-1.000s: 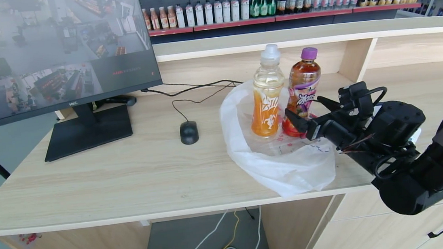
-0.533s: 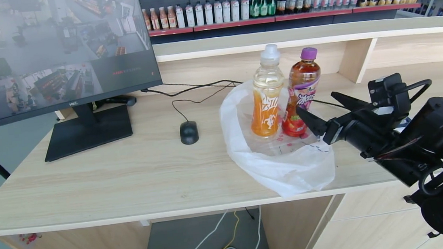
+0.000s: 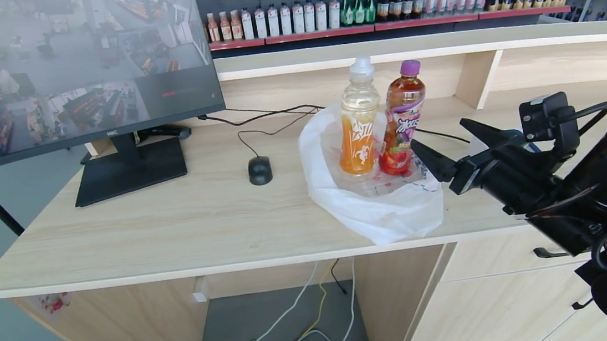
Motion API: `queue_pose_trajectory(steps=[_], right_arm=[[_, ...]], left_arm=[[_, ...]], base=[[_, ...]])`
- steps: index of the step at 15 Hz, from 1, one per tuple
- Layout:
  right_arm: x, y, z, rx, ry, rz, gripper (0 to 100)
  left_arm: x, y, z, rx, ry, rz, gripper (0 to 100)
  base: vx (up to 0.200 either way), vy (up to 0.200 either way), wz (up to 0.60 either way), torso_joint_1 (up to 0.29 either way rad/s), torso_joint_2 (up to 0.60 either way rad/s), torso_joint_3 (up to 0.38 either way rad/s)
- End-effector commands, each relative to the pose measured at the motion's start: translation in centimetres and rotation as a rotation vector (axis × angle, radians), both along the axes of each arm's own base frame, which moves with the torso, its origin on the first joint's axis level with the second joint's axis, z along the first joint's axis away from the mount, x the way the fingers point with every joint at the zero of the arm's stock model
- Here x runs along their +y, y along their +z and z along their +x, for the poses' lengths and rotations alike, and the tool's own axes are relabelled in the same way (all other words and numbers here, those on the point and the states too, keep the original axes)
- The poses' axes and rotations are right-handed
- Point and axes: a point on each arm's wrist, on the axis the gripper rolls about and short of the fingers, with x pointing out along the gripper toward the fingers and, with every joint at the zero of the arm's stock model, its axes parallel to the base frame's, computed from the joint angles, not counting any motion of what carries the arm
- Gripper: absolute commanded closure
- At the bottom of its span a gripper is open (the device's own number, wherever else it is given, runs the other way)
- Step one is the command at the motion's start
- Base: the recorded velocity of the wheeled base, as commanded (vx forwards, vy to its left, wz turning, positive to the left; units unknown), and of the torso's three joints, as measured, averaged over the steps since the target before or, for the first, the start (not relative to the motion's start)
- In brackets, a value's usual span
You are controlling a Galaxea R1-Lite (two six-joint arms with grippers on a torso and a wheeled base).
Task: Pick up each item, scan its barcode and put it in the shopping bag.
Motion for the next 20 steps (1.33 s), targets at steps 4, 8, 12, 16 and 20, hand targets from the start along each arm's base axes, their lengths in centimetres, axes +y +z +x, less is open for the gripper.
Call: queue_pose_trajectory(steps=[4, 8, 12, 16, 20], right_arm=[[0.0, 0.0, 0.0, -0.001, 0.001, 0.0, 0], [0.0, -0.1, 0.0, 0.003, -0.001, -0.002, 0], [0.0, -0.6, -0.4, 0.026, 0.004, -0.01, 0], [-0.1, -1.3, -0.8, 0.054, 0.005, -0.019, 0], [-0.2, -1.4, -1.1, 0.061, 0.005, -0.022, 0]], left_arm=[[0.0, 0.0, 0.0, 0.0, -0.001, -0.002, 0], [0.0, 0.0, 0.0, 0.0, 0.0, -0.004, 0], [0.0, 0.0, 0.0, 0.0, 0.0, -0.004, 0], [0.0, 0.0, 0.0, 0.0, 0.0, -0.005, 0], [0.0, 0.0, 0.0, 0.0, 0.0, -0.005, 0]], base=[[0.0, -0.15, 0.0, 0.003, 0.0, 0.002], [0.0, -0.2, 0.0, 0.007, 0.0, 0.001], [0.0, -0.2, 0.0, 0.005, 0.0, 0.005], [0.0, -0.2, 0.0, 0.002, 0.0, 0.004], [0.0, -0.2, 0.0, 0.001, 0.0, 0.002]])
